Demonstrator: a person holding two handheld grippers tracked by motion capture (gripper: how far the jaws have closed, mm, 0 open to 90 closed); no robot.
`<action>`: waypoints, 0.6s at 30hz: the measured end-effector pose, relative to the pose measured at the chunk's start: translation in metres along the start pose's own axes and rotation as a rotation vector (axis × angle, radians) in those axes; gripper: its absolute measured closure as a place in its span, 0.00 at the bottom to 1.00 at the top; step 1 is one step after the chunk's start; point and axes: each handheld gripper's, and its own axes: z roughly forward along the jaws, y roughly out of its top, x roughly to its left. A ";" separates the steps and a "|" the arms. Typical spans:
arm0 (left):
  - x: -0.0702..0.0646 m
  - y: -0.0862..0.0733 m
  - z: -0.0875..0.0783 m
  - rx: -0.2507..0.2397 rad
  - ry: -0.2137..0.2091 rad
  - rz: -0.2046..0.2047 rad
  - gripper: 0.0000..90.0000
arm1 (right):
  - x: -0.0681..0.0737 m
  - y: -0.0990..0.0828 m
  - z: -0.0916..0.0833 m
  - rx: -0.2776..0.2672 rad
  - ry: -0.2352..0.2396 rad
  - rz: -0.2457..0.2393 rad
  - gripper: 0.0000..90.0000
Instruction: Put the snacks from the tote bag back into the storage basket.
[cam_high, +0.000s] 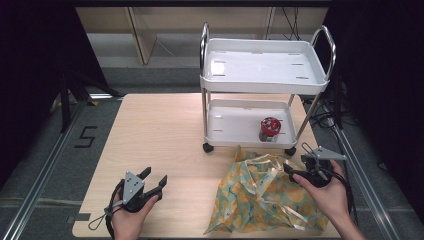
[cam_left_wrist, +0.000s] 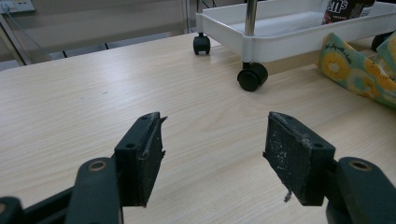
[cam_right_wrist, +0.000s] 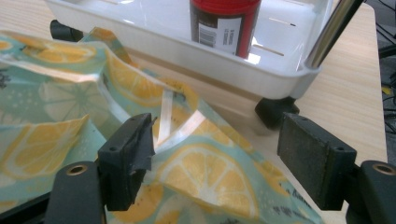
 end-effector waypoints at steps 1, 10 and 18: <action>0.000 0.000 0.000 0.000 0.000 0.000 0.40 | 0.000 -0.001 -0.001 0.003 0.001 0.007 0.31; -0.001 0.000 0.000 0.005 0.003 0.004 0.40 | 0.000 -0.013 -0.006 -0.052 0.025 0.002 0.32; -0.003 -0.003 0.002 0.012 -0.009 0.011 0.40 | -0.004 -0.028 -0.009 -0.135 0.035 0.020 0.33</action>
